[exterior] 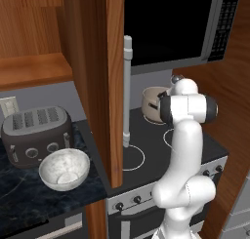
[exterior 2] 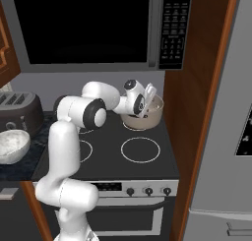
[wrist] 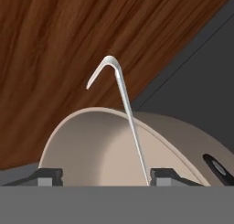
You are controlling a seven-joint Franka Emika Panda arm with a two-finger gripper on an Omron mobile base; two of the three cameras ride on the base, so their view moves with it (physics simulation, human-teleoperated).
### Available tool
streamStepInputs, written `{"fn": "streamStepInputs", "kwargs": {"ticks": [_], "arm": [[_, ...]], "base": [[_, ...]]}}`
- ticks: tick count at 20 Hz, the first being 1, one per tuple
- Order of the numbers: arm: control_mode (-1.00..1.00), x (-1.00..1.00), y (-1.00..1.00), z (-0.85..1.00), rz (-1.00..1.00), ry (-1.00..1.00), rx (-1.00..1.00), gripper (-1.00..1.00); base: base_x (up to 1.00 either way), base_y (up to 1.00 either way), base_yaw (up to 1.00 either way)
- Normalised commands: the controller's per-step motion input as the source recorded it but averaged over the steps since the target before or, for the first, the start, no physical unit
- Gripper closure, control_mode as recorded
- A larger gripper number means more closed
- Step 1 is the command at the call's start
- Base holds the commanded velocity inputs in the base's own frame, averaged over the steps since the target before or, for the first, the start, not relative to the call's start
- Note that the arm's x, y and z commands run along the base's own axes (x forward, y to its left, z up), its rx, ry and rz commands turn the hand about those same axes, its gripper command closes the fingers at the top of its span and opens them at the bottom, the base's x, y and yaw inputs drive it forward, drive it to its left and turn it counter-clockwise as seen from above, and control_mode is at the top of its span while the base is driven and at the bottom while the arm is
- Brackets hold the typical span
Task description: Open the cabinet and move the ladle to the pot. Then close the cabinet.
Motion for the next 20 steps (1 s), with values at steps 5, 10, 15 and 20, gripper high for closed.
{"fn": "streamStepInputs", "kwargs": {"ticks": [5,10,15,20], "arm": [[-1.00,0.00,0.00,-0.05,0.00,-0.01,0.00,-1.00],[-1.00,-0.02,0.11,0.10,0.00,-0.07,0.00,-1.00],[-1.00,-0.35,0.03,0.15,0.00,-0.15,0.00,-1.00],[-1.00,-0.49,0.00,0.02,0.00,-0.14,0.01,-1.00]], "base": [[0.00,0.00,0.00],[0.00,0.00,0.00],[0.00,0.00,0.00],[0.00,0.00,0.00]]}}
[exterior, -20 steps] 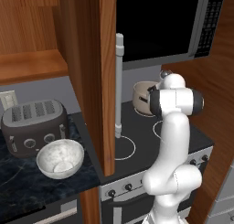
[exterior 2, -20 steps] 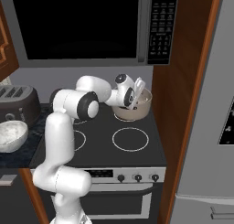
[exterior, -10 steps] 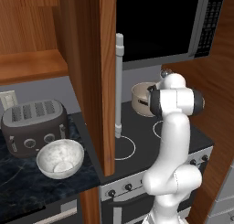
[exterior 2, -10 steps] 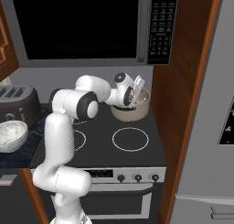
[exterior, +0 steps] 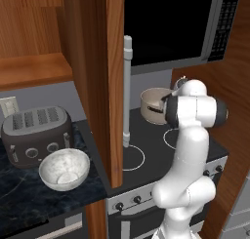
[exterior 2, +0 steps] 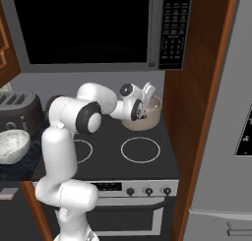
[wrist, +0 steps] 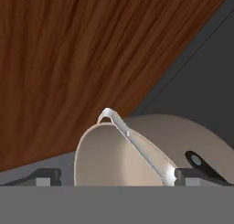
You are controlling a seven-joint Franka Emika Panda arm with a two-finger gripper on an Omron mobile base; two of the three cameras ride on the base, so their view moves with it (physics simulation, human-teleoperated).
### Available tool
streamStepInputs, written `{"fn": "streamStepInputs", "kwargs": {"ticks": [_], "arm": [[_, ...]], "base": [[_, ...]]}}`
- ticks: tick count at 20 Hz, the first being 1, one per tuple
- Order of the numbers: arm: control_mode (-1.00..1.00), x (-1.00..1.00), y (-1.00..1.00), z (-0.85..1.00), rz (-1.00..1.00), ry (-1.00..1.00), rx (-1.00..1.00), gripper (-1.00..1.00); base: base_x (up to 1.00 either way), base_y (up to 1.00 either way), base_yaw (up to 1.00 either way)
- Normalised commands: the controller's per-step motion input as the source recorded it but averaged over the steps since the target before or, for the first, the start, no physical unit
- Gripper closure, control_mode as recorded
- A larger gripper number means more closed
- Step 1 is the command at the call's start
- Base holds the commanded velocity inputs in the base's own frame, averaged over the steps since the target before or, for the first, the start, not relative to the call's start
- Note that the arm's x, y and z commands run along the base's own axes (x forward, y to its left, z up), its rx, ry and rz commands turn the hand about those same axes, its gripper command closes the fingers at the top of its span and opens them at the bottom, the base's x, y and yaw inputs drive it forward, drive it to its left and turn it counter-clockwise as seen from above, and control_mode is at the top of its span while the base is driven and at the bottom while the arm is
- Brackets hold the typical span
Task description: Open the cabinet and move the ladle to the pot. Then close the cabinet.
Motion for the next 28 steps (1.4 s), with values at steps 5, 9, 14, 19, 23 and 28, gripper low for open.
{"fn": "streamStepInputs", "kwargs": {"ticks": [5,9,14,19,23,28], "arm": [[-1.00,-0.54,0.00,0.21,0.00,-0.17,0.01,-1.00],[-1.00,-0.40,0.01,0.43,0.00,-0.11,0.03,-1.00],[-1.00,-0.30,0.16,0.43,0.00,-0.04,0.01,-1.00],[-1.00,-0.43,0.06,0.32,0.00,-0.01,0.00,-1.00],[-1.00,-0.46,0.00,0.44,0.00,0.00,0.00,-1.00],[-1.00,-0.54,0.00,0.55,0.00,0.02,0.05,-1.00]], "base": [[0.00,0.00,0.00],[0.00,0.00,0.00],[0.00,0.00,0.00],[0.00,0.00,0.00],[0.00,0.00,0.00],[0.00,0.00,0.00]]}}
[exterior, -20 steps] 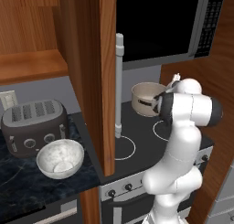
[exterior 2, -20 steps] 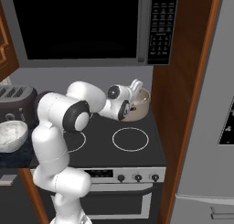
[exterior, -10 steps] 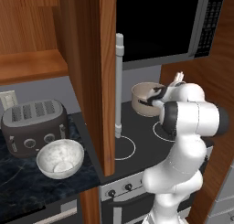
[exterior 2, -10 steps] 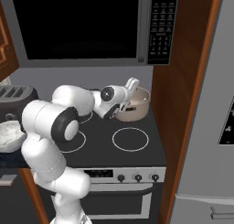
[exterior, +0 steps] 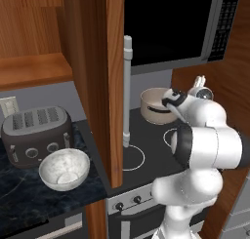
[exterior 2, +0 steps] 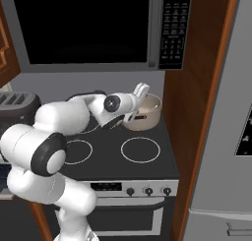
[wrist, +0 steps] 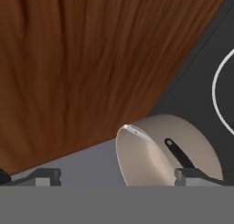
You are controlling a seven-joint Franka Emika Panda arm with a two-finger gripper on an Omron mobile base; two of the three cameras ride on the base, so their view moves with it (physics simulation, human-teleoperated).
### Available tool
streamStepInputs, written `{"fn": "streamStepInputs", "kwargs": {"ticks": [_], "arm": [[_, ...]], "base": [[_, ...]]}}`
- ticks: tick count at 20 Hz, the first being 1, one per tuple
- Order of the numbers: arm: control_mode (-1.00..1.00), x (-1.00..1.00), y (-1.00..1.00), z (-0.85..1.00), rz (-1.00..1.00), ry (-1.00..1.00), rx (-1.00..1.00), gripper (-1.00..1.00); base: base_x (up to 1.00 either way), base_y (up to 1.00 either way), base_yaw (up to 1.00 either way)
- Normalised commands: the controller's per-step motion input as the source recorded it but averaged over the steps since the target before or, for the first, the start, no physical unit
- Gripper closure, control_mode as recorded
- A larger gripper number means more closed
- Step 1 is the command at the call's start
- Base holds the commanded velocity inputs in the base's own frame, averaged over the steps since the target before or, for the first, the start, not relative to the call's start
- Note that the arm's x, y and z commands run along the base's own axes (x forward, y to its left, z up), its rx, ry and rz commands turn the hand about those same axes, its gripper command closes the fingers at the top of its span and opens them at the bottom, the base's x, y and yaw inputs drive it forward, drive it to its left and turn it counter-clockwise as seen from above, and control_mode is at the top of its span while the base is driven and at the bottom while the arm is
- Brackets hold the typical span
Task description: Open the cabinet and move the ladle to the pot. Then close the cabinet.
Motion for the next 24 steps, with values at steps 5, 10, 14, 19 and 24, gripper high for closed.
{"fn": "streamStepInputs", "kwargs": {"ticks": [5,10,14,19,24], "arm": [[-1.00,-0.69,0.00,0.40,-0.02,0.01,0.04,-1.00],[-1.00,-0.79,0.01,0.27,-0.02,0.02,0.04,-1.00],[-1.00,-0.70,0.12,0.33,0.00,0.02,0.02,-1.00],[-1.00,-0.40,0.13,0.53,0.00,0.17,0.04,-1.00],[-1.00,-0.32,0.10,0.45,0.00,0.19,0.00,-1.00]], "base": [[0.00,0.00,0.00],[0.00,0.00,0.00],[0.00,0.00,0.00],[0.00,0.00,0.00],[0.00,0.00,0.00]]}}
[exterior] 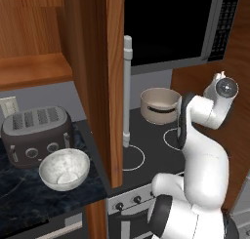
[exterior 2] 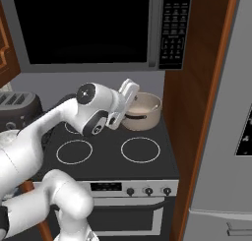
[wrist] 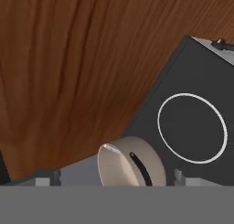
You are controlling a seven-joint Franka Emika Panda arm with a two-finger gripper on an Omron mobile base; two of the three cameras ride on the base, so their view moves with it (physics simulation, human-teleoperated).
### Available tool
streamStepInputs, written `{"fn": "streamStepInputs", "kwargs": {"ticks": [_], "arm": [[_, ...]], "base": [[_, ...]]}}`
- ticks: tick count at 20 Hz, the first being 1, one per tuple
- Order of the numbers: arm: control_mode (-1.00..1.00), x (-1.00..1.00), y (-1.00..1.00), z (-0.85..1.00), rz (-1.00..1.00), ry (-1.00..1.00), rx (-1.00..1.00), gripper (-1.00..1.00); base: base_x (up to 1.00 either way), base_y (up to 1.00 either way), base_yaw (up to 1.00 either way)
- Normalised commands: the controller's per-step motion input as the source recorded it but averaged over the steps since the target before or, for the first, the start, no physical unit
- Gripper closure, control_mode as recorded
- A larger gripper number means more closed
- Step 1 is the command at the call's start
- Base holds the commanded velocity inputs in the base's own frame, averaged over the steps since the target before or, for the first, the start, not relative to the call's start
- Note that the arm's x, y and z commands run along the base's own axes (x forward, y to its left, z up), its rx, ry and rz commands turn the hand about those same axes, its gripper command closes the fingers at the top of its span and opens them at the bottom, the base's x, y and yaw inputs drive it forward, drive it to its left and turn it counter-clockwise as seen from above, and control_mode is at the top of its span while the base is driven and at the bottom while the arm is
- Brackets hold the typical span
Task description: Open the cabinet and move the ladle to the pot. Then close the cabinet.
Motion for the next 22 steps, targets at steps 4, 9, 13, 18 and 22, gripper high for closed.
{"fn": "streamStepInputs", "kwargs": {"ticks": [4,9,13,18,22], "arm": [[-1.00,-0.66,0.01,0.07,0.00,0.00,0.00,-1.00],[-1.00,-0.90,0.02,-0.03,0.00,-0.11,0.00,-1.00],[-1.00,-0.75,0.13,0.00,0.00,-0.13,0.00,-1.00],[-1.00,-0.26,0.16,0.21,0.03,0.00,-0.04,-1.00],[-1.00,-0.31,0.09,0.29,0.03,0.00,-0.02,-1.00]], "base": [[0.00,0.00,0.00],[0.00,0.00,0.00],[0.00,0.00,0.00],[0.00,0.00,0.00],[0.00,0.00,0.00]]}}
